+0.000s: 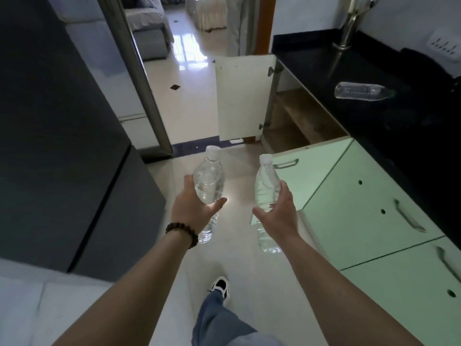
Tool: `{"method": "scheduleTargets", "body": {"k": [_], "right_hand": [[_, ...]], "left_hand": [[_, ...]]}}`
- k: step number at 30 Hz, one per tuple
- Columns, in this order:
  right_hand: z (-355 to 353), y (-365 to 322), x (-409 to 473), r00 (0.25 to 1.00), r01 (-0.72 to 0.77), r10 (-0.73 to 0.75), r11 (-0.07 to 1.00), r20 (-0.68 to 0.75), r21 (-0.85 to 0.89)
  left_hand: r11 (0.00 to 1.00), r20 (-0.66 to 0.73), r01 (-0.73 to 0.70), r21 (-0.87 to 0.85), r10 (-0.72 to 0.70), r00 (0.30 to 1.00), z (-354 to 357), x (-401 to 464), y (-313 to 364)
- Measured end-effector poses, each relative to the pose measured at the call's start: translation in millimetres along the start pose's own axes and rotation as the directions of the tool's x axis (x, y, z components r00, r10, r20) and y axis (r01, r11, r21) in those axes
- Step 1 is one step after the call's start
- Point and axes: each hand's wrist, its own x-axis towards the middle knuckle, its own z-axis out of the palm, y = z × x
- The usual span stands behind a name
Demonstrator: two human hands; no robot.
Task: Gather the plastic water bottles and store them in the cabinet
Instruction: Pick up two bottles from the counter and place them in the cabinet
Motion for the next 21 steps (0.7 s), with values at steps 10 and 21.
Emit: {"method": "scheduleTargets", "body": {"k": [10,21], "right_hand": [[66.9,-78.4,137.7,0.996,-0.071,0.072,0.997,-0.054,0.022],[107.1,-103.1,276.5,0.925,-0.244,0.269,0.962,-0.267,0.124]], "left_hand": [[1.000,0.050,-0.013,-0.010,0.014,0.999,-15.8,179.5,7.4],[0.998,0.356,-0.053,-0.033,0.061,0.933,22.4,365.6,10.3]]}}
